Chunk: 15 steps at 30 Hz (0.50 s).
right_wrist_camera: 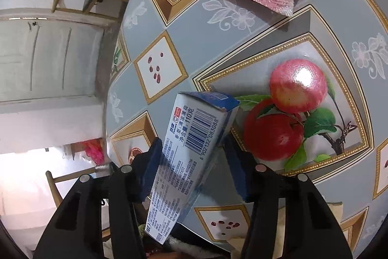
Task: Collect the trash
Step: 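Grasp the white-and-blue toothpaste box with the right gripper and lift it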
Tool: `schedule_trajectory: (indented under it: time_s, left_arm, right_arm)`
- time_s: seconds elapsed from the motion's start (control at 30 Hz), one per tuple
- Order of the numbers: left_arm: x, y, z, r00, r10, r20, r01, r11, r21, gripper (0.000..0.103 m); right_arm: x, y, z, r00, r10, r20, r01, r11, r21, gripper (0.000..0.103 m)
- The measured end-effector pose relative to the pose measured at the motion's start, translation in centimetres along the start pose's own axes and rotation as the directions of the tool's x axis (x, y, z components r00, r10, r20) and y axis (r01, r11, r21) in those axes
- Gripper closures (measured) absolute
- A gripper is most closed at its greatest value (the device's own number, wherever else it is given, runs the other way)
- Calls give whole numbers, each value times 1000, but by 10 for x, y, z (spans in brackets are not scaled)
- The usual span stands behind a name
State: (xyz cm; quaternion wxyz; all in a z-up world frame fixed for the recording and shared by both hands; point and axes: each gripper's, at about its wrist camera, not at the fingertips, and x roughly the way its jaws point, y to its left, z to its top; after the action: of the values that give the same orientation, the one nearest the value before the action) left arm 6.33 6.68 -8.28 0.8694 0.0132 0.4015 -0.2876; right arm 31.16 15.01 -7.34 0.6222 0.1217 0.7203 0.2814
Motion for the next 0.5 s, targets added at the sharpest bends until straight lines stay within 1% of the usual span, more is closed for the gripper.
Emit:
schedule_trajectory:
  time_s: [0.1,0.13,0.2,0.37,0.5]
  left_arm:
    - [-1,0,0,1000,0,1,0,1000,-1,84]
    - [0,0,0,1000,-1,0,1,1000,0,84]
    - [-1,1,0,1000,-3,1,3,1000,-3,84]
    - [-1,2,1,1000,-4,2,4,1000,-8,86]
    - [-3,3,1,1000,-9,8,9,1000,-16,89]
  right_arm:
    - [-3,-5,-2,999,39,14,-40,999,16,56]
    - [-6,-8,-3,997,69,24,-70,997,25,59]
    - [-11,-13,-3,995,93,33,-94,995,36,64]
    - [-23,-27,-3,985,153,84,-159,985,70,67]
    - [-39,-35,-6,969,200,146,-215,973,89,68]
